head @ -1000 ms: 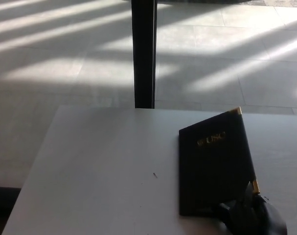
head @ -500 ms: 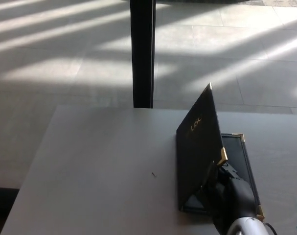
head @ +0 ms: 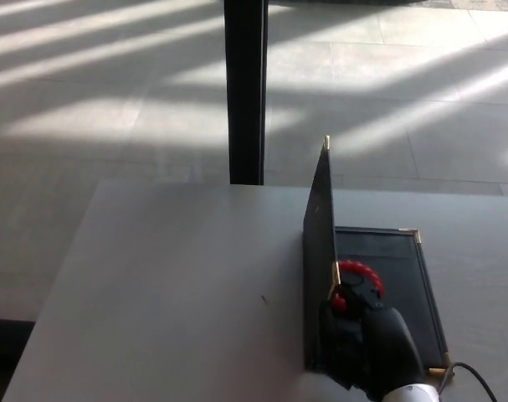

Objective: There is a diary kept infront of the robot and the robot uses its right hand to grab its cover and puses it to the left to open it.

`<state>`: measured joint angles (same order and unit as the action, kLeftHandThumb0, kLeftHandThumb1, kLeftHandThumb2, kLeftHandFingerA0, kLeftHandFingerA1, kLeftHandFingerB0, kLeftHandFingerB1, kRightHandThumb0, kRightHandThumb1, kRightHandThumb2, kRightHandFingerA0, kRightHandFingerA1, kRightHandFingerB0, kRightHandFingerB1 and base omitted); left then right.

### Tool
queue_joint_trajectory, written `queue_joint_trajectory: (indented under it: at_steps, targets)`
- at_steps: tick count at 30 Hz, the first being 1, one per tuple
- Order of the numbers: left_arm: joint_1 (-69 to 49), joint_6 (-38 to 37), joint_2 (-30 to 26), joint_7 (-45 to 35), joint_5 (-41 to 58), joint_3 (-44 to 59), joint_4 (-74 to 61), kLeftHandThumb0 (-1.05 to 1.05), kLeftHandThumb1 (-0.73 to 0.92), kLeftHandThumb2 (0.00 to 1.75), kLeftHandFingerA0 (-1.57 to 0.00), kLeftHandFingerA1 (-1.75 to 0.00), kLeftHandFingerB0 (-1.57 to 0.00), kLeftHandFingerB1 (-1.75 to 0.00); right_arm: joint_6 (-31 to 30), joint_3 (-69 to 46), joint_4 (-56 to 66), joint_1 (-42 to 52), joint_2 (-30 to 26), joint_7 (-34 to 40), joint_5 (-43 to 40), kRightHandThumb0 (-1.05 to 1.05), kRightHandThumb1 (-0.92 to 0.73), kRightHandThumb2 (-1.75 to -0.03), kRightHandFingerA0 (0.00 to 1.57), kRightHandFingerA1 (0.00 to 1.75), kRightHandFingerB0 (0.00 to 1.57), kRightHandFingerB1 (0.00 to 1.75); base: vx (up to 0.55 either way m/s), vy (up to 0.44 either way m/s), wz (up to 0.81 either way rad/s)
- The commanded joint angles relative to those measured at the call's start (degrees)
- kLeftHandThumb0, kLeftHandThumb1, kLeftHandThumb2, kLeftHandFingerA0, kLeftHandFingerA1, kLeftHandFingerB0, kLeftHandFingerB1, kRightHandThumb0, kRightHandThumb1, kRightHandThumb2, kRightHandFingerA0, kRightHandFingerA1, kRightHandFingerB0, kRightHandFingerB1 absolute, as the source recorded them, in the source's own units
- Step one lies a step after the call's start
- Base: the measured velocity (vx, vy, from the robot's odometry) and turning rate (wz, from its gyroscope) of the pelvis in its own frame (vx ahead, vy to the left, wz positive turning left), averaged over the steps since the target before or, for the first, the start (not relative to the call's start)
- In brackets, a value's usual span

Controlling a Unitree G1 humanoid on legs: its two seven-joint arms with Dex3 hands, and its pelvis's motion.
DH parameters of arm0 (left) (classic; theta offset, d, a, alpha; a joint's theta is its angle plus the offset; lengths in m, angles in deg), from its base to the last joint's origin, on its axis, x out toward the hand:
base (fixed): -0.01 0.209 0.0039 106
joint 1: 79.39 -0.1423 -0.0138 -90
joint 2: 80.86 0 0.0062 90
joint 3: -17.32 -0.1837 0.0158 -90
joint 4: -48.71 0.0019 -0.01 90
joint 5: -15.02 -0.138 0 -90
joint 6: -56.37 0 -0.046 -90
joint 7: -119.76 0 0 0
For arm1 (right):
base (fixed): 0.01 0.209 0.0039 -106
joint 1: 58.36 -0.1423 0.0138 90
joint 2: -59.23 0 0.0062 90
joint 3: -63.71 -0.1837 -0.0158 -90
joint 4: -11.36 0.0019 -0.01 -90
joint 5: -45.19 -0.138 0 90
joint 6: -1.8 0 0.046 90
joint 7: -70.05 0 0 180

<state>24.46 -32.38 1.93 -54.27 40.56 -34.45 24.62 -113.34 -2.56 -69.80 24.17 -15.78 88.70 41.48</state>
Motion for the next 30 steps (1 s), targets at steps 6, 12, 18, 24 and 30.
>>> queue_joint_trajectory:
  at_steps: [6, 12, 18, 24, 30]
  targets:
    - [3.4, 1.1, -2.8, 0.1, -2.5, -3.2, 0.5, -1.04, 0.71, 1.60, -0.56, -1.32, 0.00, -0.94, -0.1, 27.2, 1.8, -7.3, -16.1, -7.1, 35.6, -0.53, -0.73, -0.62, 0.45, 0.65, 0.41, 0.58, 0.00, 0.000, 0.00]
    - [4.4, 1.6, -2.8, 1.0, -2.4, -3.6, 1.0, -1.05, 0.71, 1.60, -0.82, -1.47, -0.13, -1.04, -1.4, 34.2, -0.7, -11.9, -13.2, -6.3, 42.4, -0.58, -0.74, -0.66, 0.49, 0.68, 0.47, 0.62, 0.00, 0.000, 0.00]
    - [4.9, 1.5, -2.8, 1.0, -2.1, -3.8, 1.6, -1.05, 0.73, 1.61, -0.69, -1.40, -0.01, -0.97, -3.4, 35.7, -3.3, -15.2, -11.6, -6.7, 42.4, -0.61, -0.76, -0.65, 0.49, 0.68, 0.47, 0.61, 0.00, 0.000, 0.00]
    - [5.1, 2.0, -2.7, 1.3, -2.2, -4.5, 1.1, -1.05, 0.70, 1.60, -0.63, -1.37, -0.01, -0.97, -4.8, 33.5, -5.4, -20.4, -12.7, -8.0, 42.1, -0.62, -0.76, -0.65, 0.50, 0.68, 0.50, 0.62, 0.00, 0.000, 0.00]
    - [5.2, 1.5, -2.6, 1.0, -2.1, -5.0, 1.7, -1.05, 0.69, 1.59, -0.80, -1.46, -0.08, -1.01, -4.7, 31.7, -8.3, -25.7, -13.7, -9.0, 42.0, -0.64, -0.74, -0.64, 0.53, 0.67, 0.52, 0.62, 0.00, 0.000, 0.00]
